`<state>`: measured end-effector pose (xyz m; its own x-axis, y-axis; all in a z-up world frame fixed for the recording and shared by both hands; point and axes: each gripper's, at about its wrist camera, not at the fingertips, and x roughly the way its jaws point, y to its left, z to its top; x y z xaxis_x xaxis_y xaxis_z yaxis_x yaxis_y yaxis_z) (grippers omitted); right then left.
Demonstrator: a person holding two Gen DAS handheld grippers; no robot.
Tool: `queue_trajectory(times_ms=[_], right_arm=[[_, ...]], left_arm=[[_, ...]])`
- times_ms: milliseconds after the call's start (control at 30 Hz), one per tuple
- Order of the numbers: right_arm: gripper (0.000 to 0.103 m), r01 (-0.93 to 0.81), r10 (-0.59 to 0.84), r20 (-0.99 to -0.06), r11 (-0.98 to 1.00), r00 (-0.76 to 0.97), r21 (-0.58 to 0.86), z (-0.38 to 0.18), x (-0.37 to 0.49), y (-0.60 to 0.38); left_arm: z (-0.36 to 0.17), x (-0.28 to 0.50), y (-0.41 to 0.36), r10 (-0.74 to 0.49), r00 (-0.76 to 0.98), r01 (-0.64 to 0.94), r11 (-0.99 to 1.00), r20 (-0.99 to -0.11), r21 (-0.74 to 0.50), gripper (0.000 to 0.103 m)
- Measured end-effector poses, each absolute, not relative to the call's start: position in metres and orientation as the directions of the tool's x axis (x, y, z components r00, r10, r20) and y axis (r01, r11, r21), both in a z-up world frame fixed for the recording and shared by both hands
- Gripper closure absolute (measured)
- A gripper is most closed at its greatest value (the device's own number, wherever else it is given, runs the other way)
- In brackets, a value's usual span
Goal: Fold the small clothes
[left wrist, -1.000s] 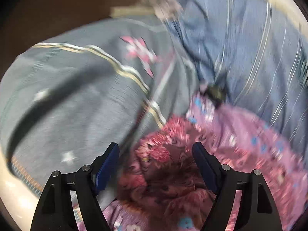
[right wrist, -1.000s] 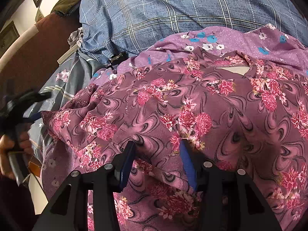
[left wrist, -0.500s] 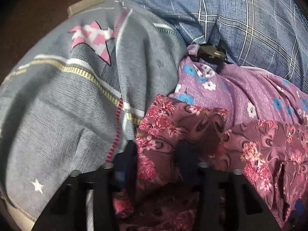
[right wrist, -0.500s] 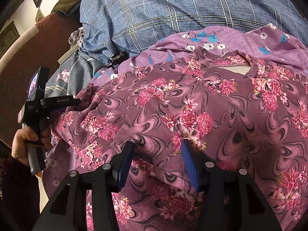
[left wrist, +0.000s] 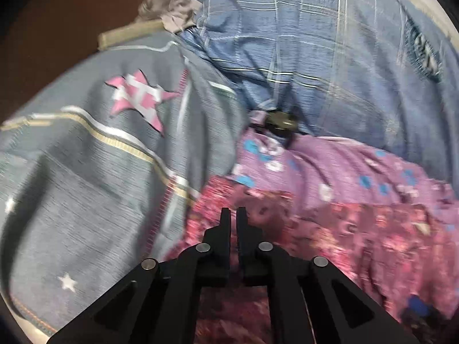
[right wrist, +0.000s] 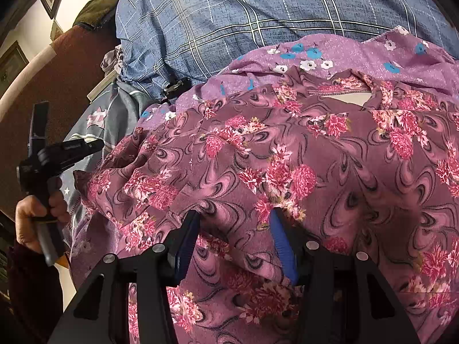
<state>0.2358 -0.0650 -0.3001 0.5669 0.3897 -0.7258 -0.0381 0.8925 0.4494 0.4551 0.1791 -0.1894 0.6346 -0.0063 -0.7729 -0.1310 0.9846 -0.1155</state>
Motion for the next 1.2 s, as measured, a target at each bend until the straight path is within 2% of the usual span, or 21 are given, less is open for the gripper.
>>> queue_trajectory(times_ms=[33, 100, 133, 333, 433, 500, 633, 767, 933, 1100, 1200], right_arm=[[0.05, -0.037, 0.391, -0.725, 0.892, 0.567, 0.451, -0.3, 0.236, -0.065], [0.05, -0.035, 0.393, -0.724, 0.89, 0.567, 0.455, -0.3, 0.235, -0.065], [0.05, -0.035, 0.393, -0.724, 0.889, 0.567, 0.456, -0.3, 0.235, -0.065], [0.05, -0.036, 0.392, -0.723, 0.89, 0.568, 0.455, -0.3, 0.235, -0.065], [0.05, -0.037, 0.389, -0.724, 0.892, 0.569, 0.451, -0.3, 0.235, -0.065], [0.05, -0.037, 0.387, -0.725, 0.893, 0.57, 0.448, -0.3, 0.234, -0.065], [0.05, -0.037, 0.384, -0.726, 0.895, 0.571, 0.444, -0.3, 0.235, -0.064], [0.047, -0.039, 0.385, -0.725, 0.895, 0.571, 0.445, -0.3, 0.235, -0.064], [0.046, -0.046, 0.379, -0.724, 0.899, 0.576, 0.435, -0.299, 0.235, -0.062], [0.046, -0.047, 0.379, -0.723, 0.9, 0.578, 0.434, -0.299, 0.235, -0.061], [0.046, -0.049, 0.377, -0.723, 0.901, 0.579, 0.431, -0.299, 0.235, -0.061]], left_arm=[[-0.189, 0.454, 0.181, -0.049, 0.631, -0.117, 0.981, -0.775, -0.158, 0.088], [-0.192, 0.454, 0.184, -0.131, 0.609, -0.086, 0.97, -0.783, -0.229, 0.053], [-0.196, 0.456, 0.186, -0.145, 0.605, -0.093, 0.963, -0.783, -0.251, 0.049], [-0.229, 0.48, 0.204, -0.185, 0.525, -0.142, 0.943, -0.831, -0.3, 0.051], [-0.252, 0.492, 0.215, -0.281, 0.437, -0.17, 0.907, -0.855, -0.385, 0.053], [-0.259, 0.496, 0.222, -0.319, 0.42, -0.191, 0.884, -0.85, -0.426, 0.061], [-0.267, 0.499, 0.221, -0.418, 0.352, -0.134, 0.863, -0.837, -0.487, 0.063], [-0.259, 0.501, 0.223, -0.365, 0.395, -0.157, 0.877, -0.843, -0.453, 0.066], [-0.245, 0.501, 0.233, -0.32, 0.472, -0.198, 0.869, -0.821, -0.453, 0.059], [-0.261, 0.504, 0.227, -0.252, 0.457, -0.245, 0.887, -0.853, -0.392, 0.054], [-0.263, 0.504, 0.208, -0.197, 0.463, -0.237, 0.912, -0.864, -0.335, 0.041]])
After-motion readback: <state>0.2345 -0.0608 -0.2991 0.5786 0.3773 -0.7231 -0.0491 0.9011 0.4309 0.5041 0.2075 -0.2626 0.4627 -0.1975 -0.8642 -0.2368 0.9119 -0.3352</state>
